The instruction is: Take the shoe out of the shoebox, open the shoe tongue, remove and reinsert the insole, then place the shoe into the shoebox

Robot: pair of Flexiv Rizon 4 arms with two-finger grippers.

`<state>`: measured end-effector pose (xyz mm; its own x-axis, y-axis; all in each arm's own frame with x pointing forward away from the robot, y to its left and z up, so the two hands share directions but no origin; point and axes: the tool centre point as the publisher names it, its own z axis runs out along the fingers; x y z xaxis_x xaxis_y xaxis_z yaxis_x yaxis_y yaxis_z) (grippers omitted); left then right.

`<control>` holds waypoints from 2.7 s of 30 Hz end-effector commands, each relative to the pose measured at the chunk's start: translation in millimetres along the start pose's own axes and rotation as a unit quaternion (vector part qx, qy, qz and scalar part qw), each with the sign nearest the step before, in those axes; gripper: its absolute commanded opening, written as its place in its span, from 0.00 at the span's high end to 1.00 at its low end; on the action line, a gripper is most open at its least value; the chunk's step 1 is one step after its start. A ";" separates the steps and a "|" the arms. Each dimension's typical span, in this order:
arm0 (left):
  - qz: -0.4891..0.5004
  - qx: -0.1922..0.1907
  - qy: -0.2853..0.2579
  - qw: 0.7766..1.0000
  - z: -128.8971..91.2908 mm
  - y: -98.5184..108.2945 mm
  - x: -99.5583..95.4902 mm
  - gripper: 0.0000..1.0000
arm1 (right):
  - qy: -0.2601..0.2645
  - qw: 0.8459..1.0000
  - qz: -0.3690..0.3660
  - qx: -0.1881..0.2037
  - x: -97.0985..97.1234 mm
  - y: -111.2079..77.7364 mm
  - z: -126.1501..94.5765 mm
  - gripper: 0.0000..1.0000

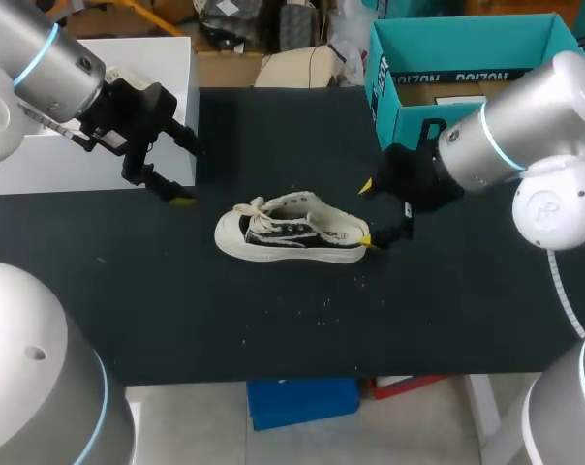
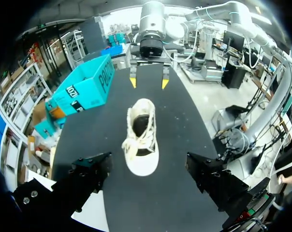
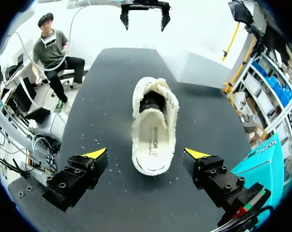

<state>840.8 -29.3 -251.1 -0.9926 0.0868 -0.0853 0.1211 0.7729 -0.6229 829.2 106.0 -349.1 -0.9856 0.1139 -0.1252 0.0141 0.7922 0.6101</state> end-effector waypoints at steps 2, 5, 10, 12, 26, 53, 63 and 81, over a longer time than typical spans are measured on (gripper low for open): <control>0.001 0.001 -0.002 1.000 1.1 1.1 0.4 0.00 | 0.003 0.998 -0.001 -0.065 -5.7 -8.2 22.1 0.00; 0.001 0.001 -0.002 1.000 1.1 1.1 0.4 0.00 | 0.003 0.997 0.004 -0.075 -9.2 -13.0 30.4 0.00; 0.001 0.001 -0.002 1.000 1.1 1.1 0.4 0.00 | 0.009 0.996 0.014 -0.083 -10.9 -17.3 44.3 0.00; 0.001 0.001 -0.002 1.000 1.1 1.1 0.4 0.00 | 0.009 0.996 0.020 -0.091 -10.7 -19.4 48.4 0.00; 0.001 0.001 -0.002 1.000 1.1 1.1 0.4 0.00 | 0.013 0.990 0.051 -0.132 -7.8 -25.1 71.6 0.00; 0.001 0.001 -0.002 1.000 1.1 1.1 0.4 0.00 | 0.010 0.986 0.076 -0.147 -12.8 -32.0 86.4 0.00; 0.001 0.001 -0.002 1.000 1.1 1.1 0.4 0.00 | 0.007 0.986 0.079 -0.148 -14.8 -30.7 86.2 0.00; 0.001 0.001 -0.002 1.000 1.1 1.1 0.4 0.00 | 0.022 0.984 0.089 -0.154 -12.0 -28.6 97.8 1.00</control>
<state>840.8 -29.3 -251.2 -0.9926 0.0866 -0.0854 0.1210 0.7729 -0.6229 854.8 138.7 -441.0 -0.9781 0.2054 0.0327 0.1410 0.5390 0.8304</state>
